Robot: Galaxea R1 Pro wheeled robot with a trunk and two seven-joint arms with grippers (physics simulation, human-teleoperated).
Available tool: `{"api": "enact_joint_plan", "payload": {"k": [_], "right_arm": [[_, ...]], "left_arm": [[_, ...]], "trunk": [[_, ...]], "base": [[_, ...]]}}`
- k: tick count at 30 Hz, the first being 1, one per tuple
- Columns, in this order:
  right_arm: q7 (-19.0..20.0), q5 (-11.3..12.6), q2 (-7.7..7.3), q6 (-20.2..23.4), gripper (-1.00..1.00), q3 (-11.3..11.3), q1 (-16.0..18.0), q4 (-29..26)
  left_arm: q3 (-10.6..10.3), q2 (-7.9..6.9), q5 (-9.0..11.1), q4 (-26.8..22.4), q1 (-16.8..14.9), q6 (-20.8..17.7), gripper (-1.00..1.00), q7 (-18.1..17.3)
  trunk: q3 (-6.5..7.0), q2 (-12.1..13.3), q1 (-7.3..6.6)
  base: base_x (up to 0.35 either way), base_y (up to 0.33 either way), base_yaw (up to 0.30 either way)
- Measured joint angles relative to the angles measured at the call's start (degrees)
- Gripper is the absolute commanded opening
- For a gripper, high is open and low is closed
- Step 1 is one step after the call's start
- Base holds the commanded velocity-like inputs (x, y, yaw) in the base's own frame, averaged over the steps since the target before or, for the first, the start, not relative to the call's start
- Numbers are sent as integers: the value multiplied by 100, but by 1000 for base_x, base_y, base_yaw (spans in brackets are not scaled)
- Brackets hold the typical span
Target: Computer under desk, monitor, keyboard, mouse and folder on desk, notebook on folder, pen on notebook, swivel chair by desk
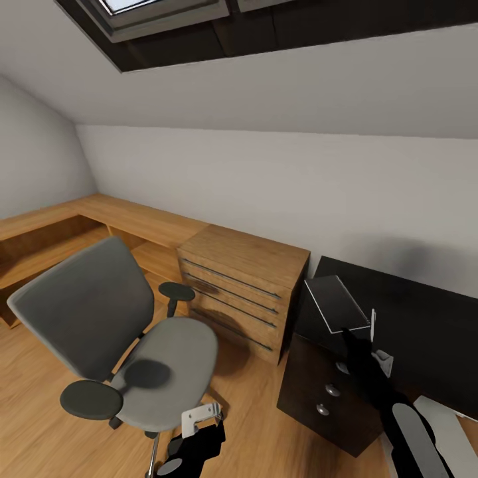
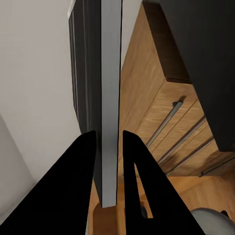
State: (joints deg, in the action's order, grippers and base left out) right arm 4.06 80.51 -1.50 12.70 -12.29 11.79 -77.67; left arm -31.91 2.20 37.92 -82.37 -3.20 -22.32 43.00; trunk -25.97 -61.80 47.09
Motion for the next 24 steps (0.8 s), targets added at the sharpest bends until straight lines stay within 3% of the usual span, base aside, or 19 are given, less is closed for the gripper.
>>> {"api": "enact_joint_plan", "payload": {"k": [8,12,24], "right_arm": [[11,-9,7,-27,-100,0,-4,6],[-8,-22,7,-68,-100,-20,-4,-7],[-23,-27,-8,-72,-100,-58,-5,-12]], "left_arm": [[-7,-6,0,0,0,15,100,2],[-11,-9,-3,0,0,21,100,0],[-83,0,-8,76,-1,17,100,5]], "trunk": [[0,0,0],[0,0,3],[-64,0,0]], "base": [[-5,0,0],[-264,0,0],[-79,0,-149]]}}
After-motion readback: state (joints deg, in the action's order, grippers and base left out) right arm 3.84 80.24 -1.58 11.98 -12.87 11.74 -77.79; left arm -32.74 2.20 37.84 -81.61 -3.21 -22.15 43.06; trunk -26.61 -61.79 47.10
